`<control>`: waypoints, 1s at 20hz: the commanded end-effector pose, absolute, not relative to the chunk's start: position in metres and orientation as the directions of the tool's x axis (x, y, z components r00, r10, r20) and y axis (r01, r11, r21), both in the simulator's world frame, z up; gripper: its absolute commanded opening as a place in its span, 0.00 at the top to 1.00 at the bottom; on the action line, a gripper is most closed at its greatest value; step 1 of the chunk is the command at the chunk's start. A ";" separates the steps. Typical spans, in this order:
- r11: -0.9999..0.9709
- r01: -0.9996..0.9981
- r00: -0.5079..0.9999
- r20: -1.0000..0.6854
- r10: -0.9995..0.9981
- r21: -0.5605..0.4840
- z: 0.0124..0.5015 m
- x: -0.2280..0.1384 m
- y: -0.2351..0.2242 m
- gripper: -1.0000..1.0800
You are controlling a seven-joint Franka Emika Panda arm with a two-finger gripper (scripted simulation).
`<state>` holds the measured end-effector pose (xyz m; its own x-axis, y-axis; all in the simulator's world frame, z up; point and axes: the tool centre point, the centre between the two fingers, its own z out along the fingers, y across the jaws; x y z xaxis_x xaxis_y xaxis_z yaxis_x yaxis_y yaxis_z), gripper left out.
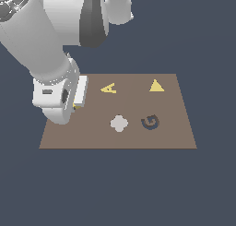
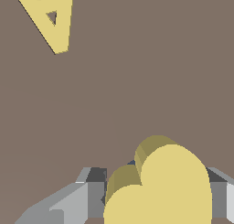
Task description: Insert a designated object into the corresponding slot on a board.
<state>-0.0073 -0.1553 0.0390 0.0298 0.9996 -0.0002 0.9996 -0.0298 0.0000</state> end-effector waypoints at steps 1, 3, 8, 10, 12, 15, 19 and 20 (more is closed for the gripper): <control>0.043 0.999 -0.043 0.000 0.999 0.000 0.040 -0.009 -0.160 1.00; 0.091 0.996 -0.091 0.000 0.996 0.000 0.040 -0.011 -0.163 1.00; 0.188 0.982 -0.188 -0.001 0.982 0.000 0.040 -0.012 -0.170 1.00; 0.218 0.976 -0.218 -0.001 0.976 0.000 0.040 -0.013 -0.172 1.00; 0.243 0.970 -0.243 -0.001 0.970 0.000 0.040 -0.013 -0.174 1.00; 0.271 0.963 -0.271 -0.001 0.963 0.000 0.040 -0.013 -0.176 1.00; 0.290 0.957 -0.290 -0.001 0.957 0.000 0.040 -0.013 -0.178 1.00; 0.291 0.957 -0.291 -0.001 0.957 0.000 0.040 -0.013 -0.178 1.00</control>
<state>-0.0134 -0.1777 0.0402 -0.2852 0.9585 -0.0004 0.9585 0.2852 -0.0008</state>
